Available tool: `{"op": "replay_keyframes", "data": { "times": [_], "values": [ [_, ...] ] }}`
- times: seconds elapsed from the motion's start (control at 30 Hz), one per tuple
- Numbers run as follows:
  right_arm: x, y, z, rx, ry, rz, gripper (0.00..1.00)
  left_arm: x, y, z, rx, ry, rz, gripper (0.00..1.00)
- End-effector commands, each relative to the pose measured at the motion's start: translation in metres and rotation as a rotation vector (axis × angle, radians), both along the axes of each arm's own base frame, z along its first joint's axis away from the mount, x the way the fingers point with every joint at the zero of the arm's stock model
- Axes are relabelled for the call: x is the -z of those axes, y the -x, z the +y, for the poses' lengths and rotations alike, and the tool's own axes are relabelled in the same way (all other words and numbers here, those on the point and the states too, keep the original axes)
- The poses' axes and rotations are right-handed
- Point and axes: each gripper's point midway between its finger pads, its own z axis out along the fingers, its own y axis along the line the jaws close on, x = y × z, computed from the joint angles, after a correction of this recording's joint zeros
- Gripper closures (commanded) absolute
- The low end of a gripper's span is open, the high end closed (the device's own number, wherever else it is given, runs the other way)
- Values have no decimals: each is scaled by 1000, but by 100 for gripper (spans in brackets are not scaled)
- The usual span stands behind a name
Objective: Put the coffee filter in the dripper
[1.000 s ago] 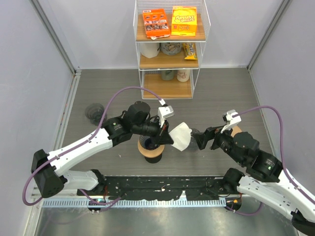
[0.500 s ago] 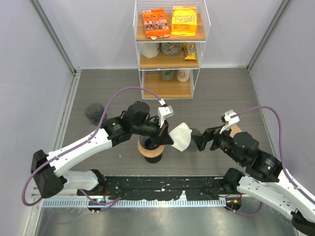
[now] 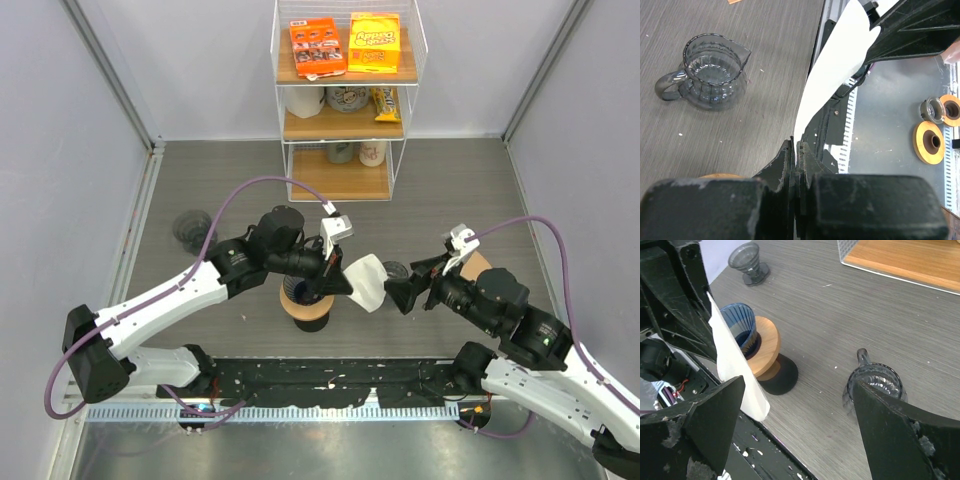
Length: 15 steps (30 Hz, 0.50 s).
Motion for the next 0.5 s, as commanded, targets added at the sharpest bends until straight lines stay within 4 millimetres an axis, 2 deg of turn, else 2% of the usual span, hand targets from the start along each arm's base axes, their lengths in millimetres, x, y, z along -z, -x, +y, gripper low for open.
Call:
{"op": "replay_keyframes", "data": {
  "times": [0.0,0.1,0.13,0.37,0.47],
  "values": [
    [-11,1,16,-75,-33,-50,5,-18,9,-3,76,77,-37,100],
    [-11,2,25,-118,-28,-59,5,-18,18,-3,128,91,-26,100],
    [-11,7,30,-163,-32,-53,4,-20,20,-2,139,98,-29,100],
    [-10,12,38,-221,-29,-63,0,-27,37,5,226,149,-66,100],
    [-14,22,47,-296,-52,-80,4,-27,38,7,233,149,-74,100]
  ]
}}
